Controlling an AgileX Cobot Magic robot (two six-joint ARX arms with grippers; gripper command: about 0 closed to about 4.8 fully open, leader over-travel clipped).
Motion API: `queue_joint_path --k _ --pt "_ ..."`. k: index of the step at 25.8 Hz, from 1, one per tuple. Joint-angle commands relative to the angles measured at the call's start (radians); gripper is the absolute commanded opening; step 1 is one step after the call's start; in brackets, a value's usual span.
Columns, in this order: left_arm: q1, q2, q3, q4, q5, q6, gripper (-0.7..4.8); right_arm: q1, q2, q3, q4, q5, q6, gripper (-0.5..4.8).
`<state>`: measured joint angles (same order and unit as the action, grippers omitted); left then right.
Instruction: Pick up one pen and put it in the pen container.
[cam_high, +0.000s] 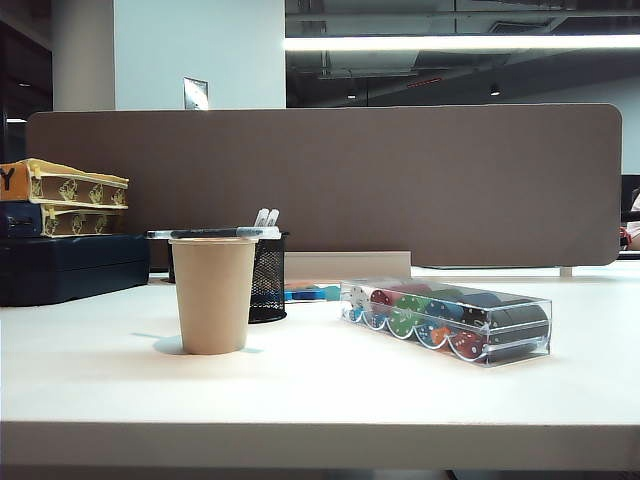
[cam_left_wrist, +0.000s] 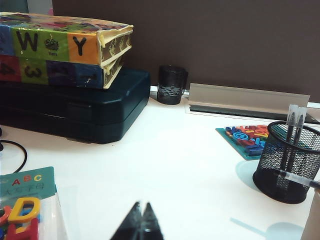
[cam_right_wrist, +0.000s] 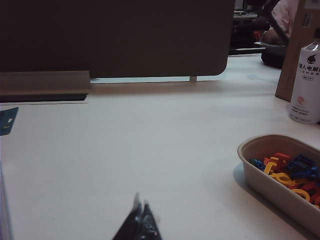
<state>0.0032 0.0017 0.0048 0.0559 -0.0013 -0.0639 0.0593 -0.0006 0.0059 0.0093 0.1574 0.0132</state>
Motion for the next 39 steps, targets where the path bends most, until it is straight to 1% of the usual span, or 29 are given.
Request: queue_joint_path --k 1,13,21,23,24,26,27,29,32,33,36,38,39 --pt "0.002 0.001 0.004 0.011 0.001 0.004 -0.06 -0.002 -0.003 -0.005 0.015 0.002 0.002 -0.05" --pt "0.002 0.001 0.004 0.013 0.001 0.003 -0.06 -0.002 -0.003 -0.005 0.032 0.001 0.011 -0.05" --pt "0.002 0.001 0.006 0.021 0.006 0.003 -0.01 -0.002 -0.003 -0.004 0.119 0.001 0.014 -0.05" --pt "0.002 0.001 0.006 0.06 0.027 0.004 0.14 -0.001 -0.003 -0.003 0.127 -0.002 0.03 -0.04" --pt "0.002 0.001 0.011 0.08 0.068 0.004 0.56 -0.001 -0.003 -0.003 0.138 -0.002 0.049 0.02" --pt "0.002 0.001 0.027 0.072 0.151 0.004 0.62 -0.001 -0.003 -0.003 0.175 -0.003 0.063 0.02" --pt "0.002 0.001 0.035 0.073 0.183 0.004 0.62 -0.002 -0.003 -0.002 0.217 -0.013 0.092 0.11" --pt "0.002 0.001 0.049 0.072 0.185 0.004 0.62 -0.001 -0.003 0.0 0.263 -0.029 0.097 0.19" --pt "0.002 0.001 0.071 0.072 0.188 0.003 0.63 -0.001 -0.002 0.024 0.255 -0.064 0.097 0.33" --pt "0.002 0.001 0.084 0.071 0.198 0.003 0.64 -0.002 -0.002 0.035 0.254 -0.084 0.096 0.53" --pt "0.001 0.001 0.112 0.048 0.228 0.002 0.68 -0.002 0.0 0.063 0.251 -0.089 0.096 0.56" --pt "0.001 0.002 0.125 0.018 0.235 -0.023 0.77 -0.002 0.0 0.074 0.246 -0.09 0.096 0.56" --pt "0.001 0.002 0.127 0.015 0.241 -0.052 0.9 -0.001 0.0 0.077 0.243 -0.097 0.097 0.56"
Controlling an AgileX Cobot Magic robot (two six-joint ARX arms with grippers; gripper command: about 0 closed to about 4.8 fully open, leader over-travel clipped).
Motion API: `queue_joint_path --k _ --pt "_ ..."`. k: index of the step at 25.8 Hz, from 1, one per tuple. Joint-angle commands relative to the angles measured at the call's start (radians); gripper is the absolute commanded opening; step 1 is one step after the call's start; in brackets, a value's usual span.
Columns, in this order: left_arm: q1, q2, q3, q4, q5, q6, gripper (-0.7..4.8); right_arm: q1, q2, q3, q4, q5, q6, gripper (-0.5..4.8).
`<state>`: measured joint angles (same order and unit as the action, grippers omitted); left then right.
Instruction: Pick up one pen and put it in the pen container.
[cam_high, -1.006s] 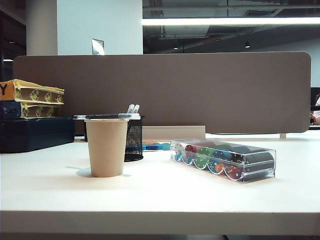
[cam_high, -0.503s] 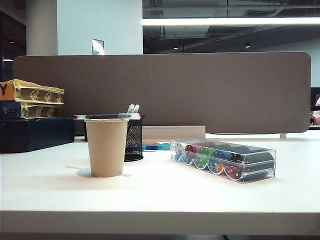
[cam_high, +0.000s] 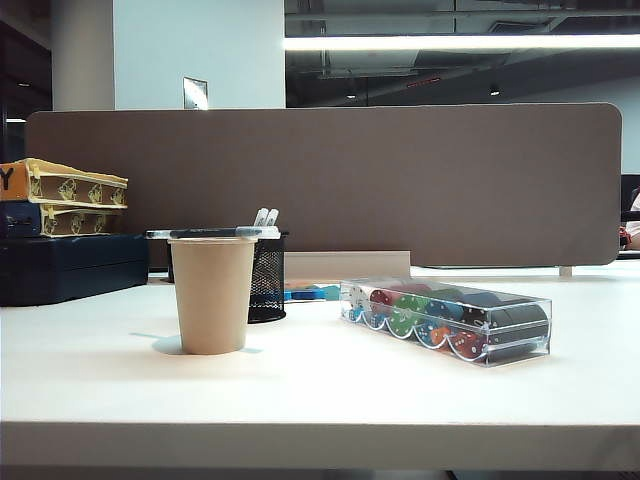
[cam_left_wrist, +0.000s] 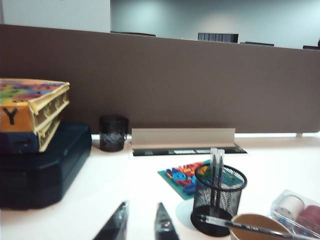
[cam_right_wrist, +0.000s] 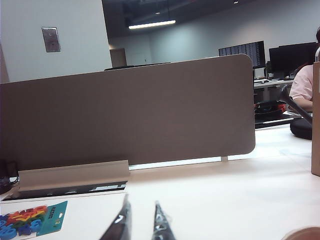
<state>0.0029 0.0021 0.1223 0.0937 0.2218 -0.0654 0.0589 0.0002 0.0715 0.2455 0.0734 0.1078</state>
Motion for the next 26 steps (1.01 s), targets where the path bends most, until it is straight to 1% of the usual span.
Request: queue_joint_path --k 1,2,3,4,6,8,9,11,13,14,15,16,17,20,21,22,23,24,26 --pt "0.002 0.001 0.014 -0.024 0.027 -0.071 0.9 -0.001 0.0 0.023 -0.012 -0.032 0.002 0.56" --pt "0.002 0.001 0.022 -0.026 0.029 -0.09 0.9 -0.001 0.0 0.04 -0.032 -0.045 0.002 0.56" --pt "0.002 0.001 0.027 -0.026 0.029 -0.093 0.9 -0.001 0.0 0.047 -0.035 -0.054 0.002 0.57" --pt "0.002 0.002 0.043 -0.027 0.029 -0.093 0.9 -0.001 0.001 0.066 -0.04 -0.054 0.001 0.68" --pt "0.002 0.019 0.066 -0.033 0.03 -0.092 0.92 -0.001 0.001 0.085 -0.057 -0.054 0.001 0.68" --pt "0.002 0.052 0.09 -0.033 0.035 -0.092 0.94 -0.001 0.001 0.104 -0.106 -0.076 0.001 0.7" --pt "0.002 0.079 0.108 -0.033 0.043 -0.092 0.94 -0.001 0.001 0.111 -0.117 -0.101 0.001 0.8" --pt "0.002 0.123 0.13 -0.032 0.054 -0.092 0.94 -0.001 0.001 0.119 -0.122 -0.107 0.002 0.96" --pt "0.002 0.177 0.147 -0.024 0.058 -0.093 0.94 -0.001 0.001 0.121 -0.122 -0.108 0.002 1.0" --pt "0.002 0.196 0.151 -0.022 0.071 -0.093 0.94 -0.001 0.002 0.122 -0.122 -0.122 0.01 1.15" --pt "0.002 0.222 0.151 -0.002 0.094 -0.105 0.94 -0.001 0.002 0.122 -0.122 -0.158 0.043 1.19" --pt "0.002 0.235 0.151 0.011 0.097 -0.111 0.94 -0.001 0.006 0.122 -0.122 -0.172 0.061 1.19" --pt "0.002 0.251 0.151 0.029 0.097 -0.13 0.94 -0.001 0.014 0.122 -0.129 -0.2 0.094 1.22" --pt "0.002 0.289 0.151 0.047 0.102 -0.187 0.94 -0.001 0.056 0.138 -0.162 -0.228 0.172 1.25" --pt "0.002 0.299 0.151 0.047 0.111 -0.208 0.94 -0.001 0.072 0.143 -0.161 -0.241 0.18 1.32" --pt "0.002 0.324 0.151 0.065 0.12 -0.25 0.95 -0.001 0.11 0.159 -0.158 -0.266 0.181 1.53" --pt "0.002 0.339 0.151 0.079 0.12 -0.274 0.97 -0.001 0.133 0.171 -0.157 -0.282 0.18 1.54" --pt "0.002 0.367 0.151 0.108 0.119 -0.322 1.19 -0.001 0.168 0.192 -0.154 -0.308 0.179 1.59" --pt "0.002 0.398 0.152 0.138 0.12 -0.356 1.22 -0.001 0.208 0.212 -0.141 -0.342 0.174 1.59"
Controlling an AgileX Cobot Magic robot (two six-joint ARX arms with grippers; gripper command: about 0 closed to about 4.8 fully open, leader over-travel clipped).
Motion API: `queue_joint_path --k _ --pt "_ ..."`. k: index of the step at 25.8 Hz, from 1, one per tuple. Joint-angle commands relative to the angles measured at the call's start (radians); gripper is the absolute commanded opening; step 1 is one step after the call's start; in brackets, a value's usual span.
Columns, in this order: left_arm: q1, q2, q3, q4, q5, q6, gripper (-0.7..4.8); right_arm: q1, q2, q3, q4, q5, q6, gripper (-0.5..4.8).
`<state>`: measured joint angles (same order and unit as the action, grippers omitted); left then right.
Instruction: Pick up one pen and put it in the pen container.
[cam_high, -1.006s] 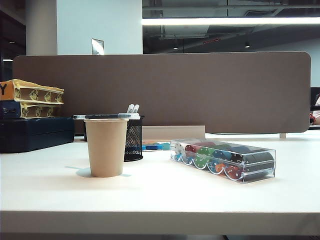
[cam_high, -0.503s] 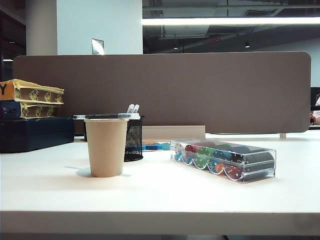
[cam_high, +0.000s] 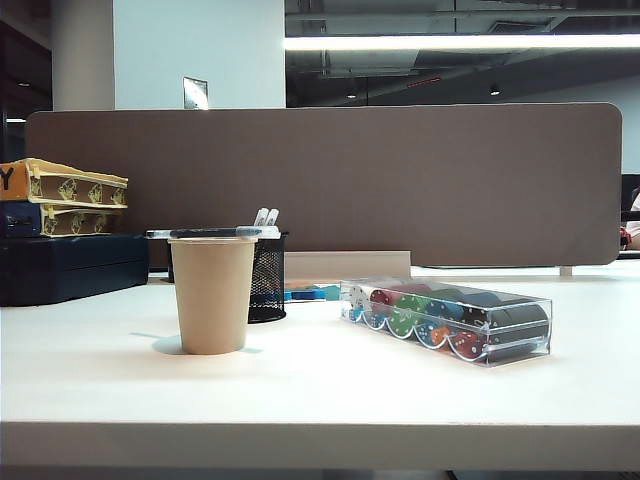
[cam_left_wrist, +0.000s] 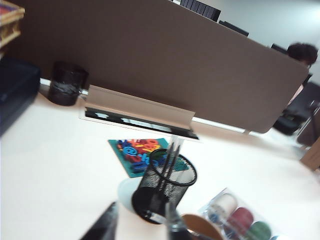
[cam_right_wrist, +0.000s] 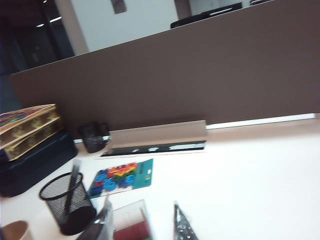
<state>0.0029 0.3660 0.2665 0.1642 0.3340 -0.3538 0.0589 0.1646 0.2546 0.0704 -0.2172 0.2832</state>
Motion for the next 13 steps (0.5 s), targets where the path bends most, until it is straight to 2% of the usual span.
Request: queue_joint_path --k 1,5,10,13 --pt "0.001 0.055 0.008 0.089 0.008 -0.09 1.22 -0.001 0.068 0.039 0.045 -0.063 -0.002 1.59" --pt "0.0 0.174 0.008 0.191 0.026 -0.261 1.22 -0.001 0.166 0.077 0.095 -0.094 -0.004 1.59" --pt "-0.031 0.279 0.012 0.254 0.035 -0.289 1.22 0.001 0.272 0.087 0.187 -0.152 -0.004 1.59" --pt "-0.096 0.382 0.039 0.264 0.027 -0.295 1.22 0.002 0.367 0.087 0.243 -0.187 -0.004 1.59"
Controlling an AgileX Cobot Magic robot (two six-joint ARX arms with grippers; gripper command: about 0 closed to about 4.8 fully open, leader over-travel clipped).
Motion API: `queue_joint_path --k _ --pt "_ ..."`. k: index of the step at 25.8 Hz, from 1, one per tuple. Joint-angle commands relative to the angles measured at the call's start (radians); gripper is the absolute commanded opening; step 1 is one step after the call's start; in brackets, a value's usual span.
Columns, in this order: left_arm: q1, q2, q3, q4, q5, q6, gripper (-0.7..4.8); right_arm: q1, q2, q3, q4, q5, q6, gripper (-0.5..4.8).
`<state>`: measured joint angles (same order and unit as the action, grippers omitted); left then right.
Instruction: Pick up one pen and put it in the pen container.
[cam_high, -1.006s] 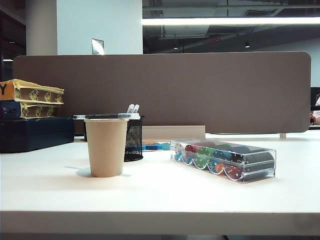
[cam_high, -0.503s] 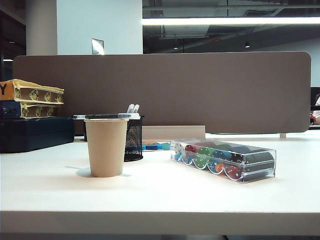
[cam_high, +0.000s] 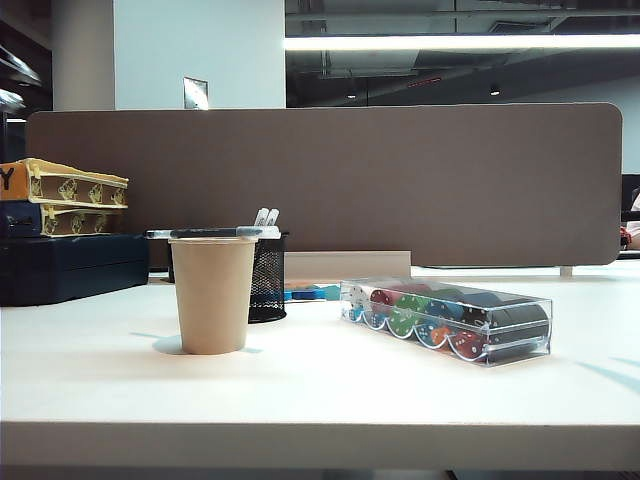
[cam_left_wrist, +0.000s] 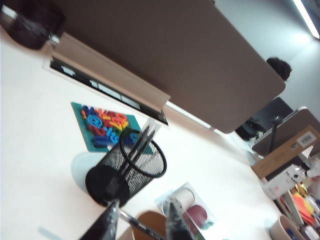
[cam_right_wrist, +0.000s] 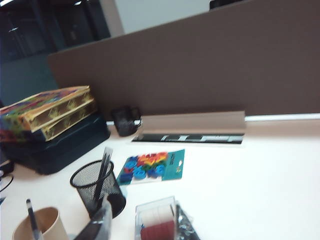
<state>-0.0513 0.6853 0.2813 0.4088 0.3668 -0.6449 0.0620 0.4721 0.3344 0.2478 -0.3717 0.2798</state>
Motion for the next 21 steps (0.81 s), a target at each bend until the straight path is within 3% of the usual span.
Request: queue_joint_path --k 1,4,15,21 --pt "-0.062 0.097 0.038 0.019 -0.012 -0.02 1.22 0.002 0.09 0.007 0.088 -0.035 -0.009 1.59" --pt "-0.074 0.181 0.079 0.019 -0.015 -0.036 1.22 0.029 0.164 0.01 0.133 -0.035 -0.057 1.59" --pt "-0.074 0.377 0.153 0.02 0.016 -0.229 1.23 0.071 0.422 0.167 0.163 -0.054 -0.128 1.59" --pt "-0.074 0.411 0.153 0.02 0.021 -0.257 1.25 0.072 0.452 0.168 0.173 -0.054 -0.133 1.59"
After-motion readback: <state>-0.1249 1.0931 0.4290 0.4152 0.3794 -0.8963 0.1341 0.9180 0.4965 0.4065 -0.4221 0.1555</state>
